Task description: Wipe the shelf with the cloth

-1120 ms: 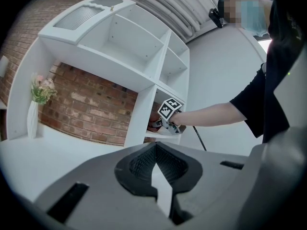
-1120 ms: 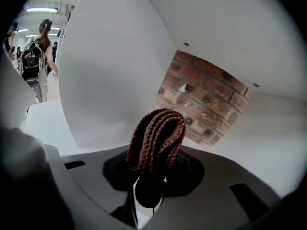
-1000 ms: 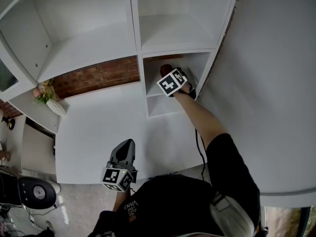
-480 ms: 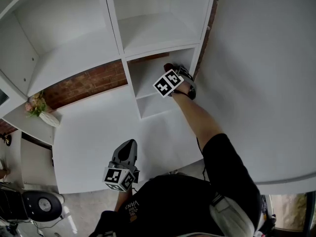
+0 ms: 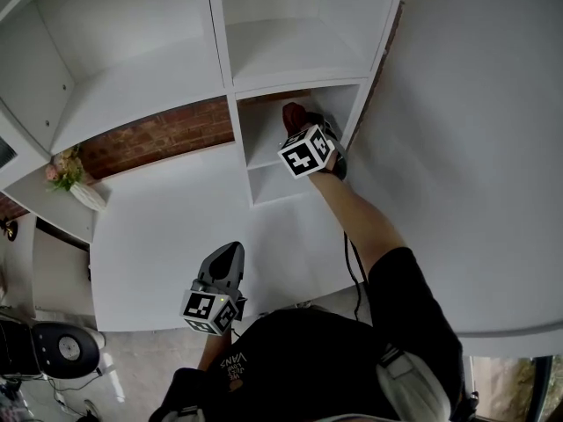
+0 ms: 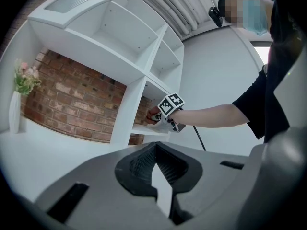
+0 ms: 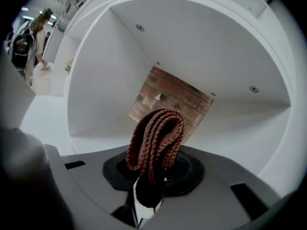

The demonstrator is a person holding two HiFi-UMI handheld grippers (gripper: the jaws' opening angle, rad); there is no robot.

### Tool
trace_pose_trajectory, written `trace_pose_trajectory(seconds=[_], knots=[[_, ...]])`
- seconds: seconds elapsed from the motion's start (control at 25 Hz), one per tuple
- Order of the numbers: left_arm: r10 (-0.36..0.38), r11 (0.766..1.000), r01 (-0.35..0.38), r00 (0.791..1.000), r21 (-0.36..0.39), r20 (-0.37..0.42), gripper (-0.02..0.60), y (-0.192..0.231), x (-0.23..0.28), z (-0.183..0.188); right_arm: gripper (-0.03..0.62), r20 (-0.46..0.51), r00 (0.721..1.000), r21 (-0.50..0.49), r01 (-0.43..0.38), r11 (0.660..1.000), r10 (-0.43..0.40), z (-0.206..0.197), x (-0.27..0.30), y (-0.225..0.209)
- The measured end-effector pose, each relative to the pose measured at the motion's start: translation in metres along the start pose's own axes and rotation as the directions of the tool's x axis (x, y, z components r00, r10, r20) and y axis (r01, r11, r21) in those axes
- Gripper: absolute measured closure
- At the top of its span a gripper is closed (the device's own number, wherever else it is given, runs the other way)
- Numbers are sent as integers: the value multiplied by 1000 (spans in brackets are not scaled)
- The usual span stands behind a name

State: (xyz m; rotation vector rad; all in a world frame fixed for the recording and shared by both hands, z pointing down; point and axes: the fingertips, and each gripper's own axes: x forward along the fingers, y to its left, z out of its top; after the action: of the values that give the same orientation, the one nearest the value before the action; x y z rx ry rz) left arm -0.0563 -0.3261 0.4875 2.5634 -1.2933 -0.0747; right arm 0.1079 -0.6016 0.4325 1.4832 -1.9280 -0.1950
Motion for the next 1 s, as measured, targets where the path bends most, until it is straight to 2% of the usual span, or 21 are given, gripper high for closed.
trace_pose_trajectory(seconds=[0.16,0.28,0.56,0.76,1.0], knots=[[11,1000,-11,1000,0,5,575,1,0,0,503,105,989,97,-112,989,101,20,-14,34],[25,1000,-25,1000,3,5,575,4,-1,-1,503,168,972,127,-188,974,166,31,-25,61],[46,999,-46,999,6,3,575,7,-6,1,502,209,936,168,-319,933,283,35,-37,113],[51,999,-51,999,9,-1,575,6,-9,0,502,173,934,161,-339,927,312,24,-29,126],[33,999,-33,999,9,-11,575,2,-2,-1,502,132,953,144,-292,945,274,3,-22,106]])
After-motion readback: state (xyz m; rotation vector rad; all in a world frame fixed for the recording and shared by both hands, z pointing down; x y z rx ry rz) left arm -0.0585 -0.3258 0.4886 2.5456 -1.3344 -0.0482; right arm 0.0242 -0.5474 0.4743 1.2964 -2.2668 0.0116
